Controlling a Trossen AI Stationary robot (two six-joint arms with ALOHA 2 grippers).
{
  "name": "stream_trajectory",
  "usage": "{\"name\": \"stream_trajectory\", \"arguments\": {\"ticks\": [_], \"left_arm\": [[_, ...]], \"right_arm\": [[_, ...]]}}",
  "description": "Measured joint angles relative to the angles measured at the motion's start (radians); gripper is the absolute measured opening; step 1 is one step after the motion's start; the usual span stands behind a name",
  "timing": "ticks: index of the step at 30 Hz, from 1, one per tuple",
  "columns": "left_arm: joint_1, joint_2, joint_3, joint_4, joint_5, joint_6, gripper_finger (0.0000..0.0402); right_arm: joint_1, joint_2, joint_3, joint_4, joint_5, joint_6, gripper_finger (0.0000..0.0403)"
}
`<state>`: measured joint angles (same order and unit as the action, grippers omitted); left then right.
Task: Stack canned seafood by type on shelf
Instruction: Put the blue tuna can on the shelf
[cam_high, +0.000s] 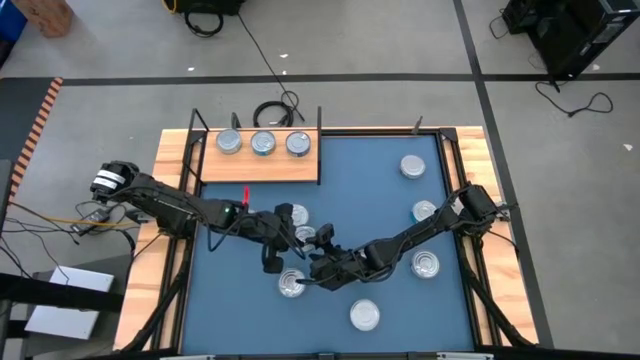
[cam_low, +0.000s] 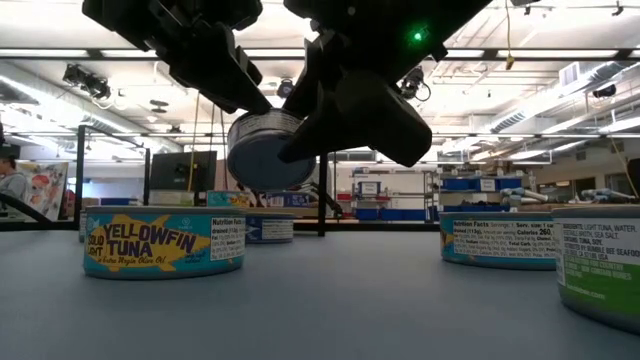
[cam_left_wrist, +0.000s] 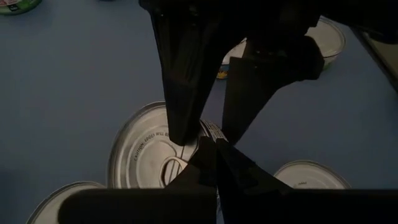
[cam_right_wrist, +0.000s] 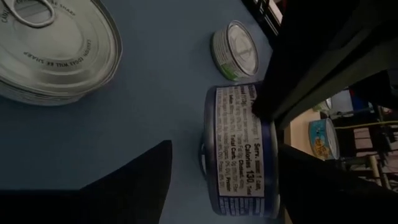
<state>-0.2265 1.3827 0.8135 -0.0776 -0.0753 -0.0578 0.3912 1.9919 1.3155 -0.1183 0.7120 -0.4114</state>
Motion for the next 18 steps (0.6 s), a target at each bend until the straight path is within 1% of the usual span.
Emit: {"name": "stream_trajectory", "arguments": {"ticks": [11, 18], "left_arm": [[0.000, 0.000, 0.000, 0.007, 0.007, -0.003, 0.0000], [0.000, 0.000, -0.006, 0.027, 0.000, 0.001, 0.0000]], "right_arm": [[-0.007, 0.000, 0.000, 0.020, 0.003, -0.011, 0.0273], [-0.001, 0.000, 0.000, 0.028, 0.028, -0.016, 0.0270]]}}
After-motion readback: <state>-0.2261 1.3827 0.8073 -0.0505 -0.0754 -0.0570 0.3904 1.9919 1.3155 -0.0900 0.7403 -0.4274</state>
